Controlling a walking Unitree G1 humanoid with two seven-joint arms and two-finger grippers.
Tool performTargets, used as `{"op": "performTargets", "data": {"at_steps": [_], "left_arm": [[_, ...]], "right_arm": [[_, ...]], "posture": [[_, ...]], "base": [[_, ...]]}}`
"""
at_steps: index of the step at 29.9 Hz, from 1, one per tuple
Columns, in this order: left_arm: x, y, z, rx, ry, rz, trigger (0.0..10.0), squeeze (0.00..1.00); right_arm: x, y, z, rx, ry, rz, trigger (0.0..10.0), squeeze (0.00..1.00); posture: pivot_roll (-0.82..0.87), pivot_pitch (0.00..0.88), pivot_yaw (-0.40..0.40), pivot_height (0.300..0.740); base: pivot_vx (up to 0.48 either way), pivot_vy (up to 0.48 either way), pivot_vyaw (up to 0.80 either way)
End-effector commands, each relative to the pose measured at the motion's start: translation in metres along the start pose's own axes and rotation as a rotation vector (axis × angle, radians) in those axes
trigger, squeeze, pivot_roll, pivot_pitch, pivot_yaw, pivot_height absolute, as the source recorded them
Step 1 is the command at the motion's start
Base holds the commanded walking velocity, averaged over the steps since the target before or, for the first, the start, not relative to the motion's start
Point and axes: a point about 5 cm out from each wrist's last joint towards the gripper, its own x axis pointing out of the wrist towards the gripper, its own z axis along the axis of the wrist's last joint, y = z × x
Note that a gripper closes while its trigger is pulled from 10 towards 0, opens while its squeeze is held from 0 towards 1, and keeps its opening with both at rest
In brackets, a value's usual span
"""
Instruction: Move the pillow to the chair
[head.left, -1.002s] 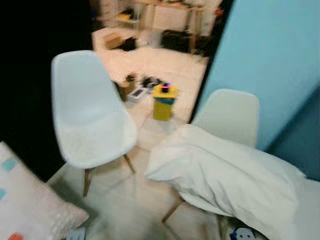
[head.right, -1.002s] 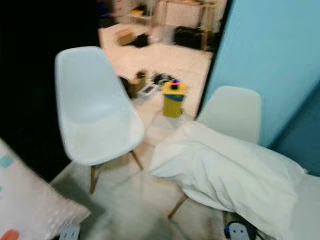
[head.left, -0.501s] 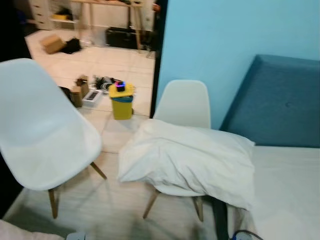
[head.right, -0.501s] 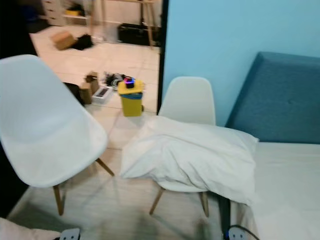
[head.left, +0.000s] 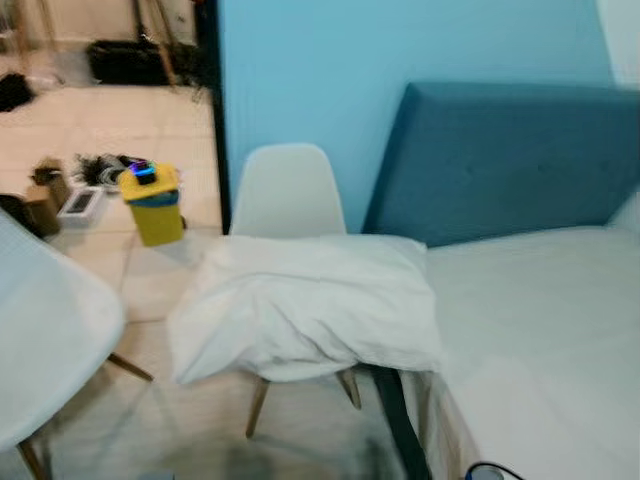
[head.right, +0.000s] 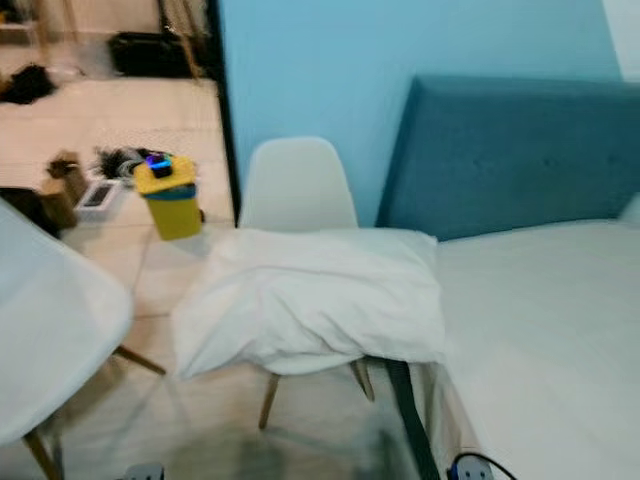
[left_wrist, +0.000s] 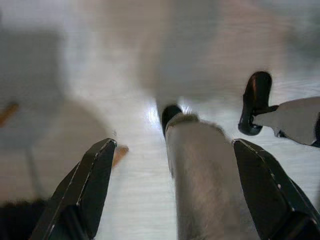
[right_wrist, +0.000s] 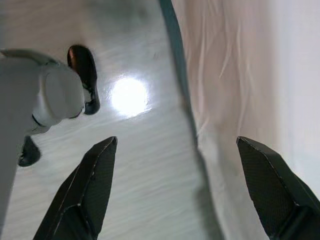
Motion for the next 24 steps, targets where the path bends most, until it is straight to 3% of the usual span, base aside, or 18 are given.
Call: {"op": "performTargets", "data": {"at_steps": [1, 24], "left_arm": [[-0.0006, -0.0015, -0.0045, 0.0, 0.016, -0.003, 10.0, 0.0], [0.0001, -0.0003, -0.0004, 0.028, 0.009, -0.007, 10.0, 0.0]], "right_arm": [[-0.0002, -0.0033, -0.0002, 0.006, 0.001, -0.01, 10.0, 0.0], [0.0002, 0.0011, 0.0021, 0.033, -0.012, -0.005, 10.0, 0.0]], "posture": [[0.0, 0.113, -0.049, 0.74], [0.0, 0.102, -0.031, 0.74]], "base": [[0.0, 0.0, -0.77], [0.0, 0.0, -0.77]]}}
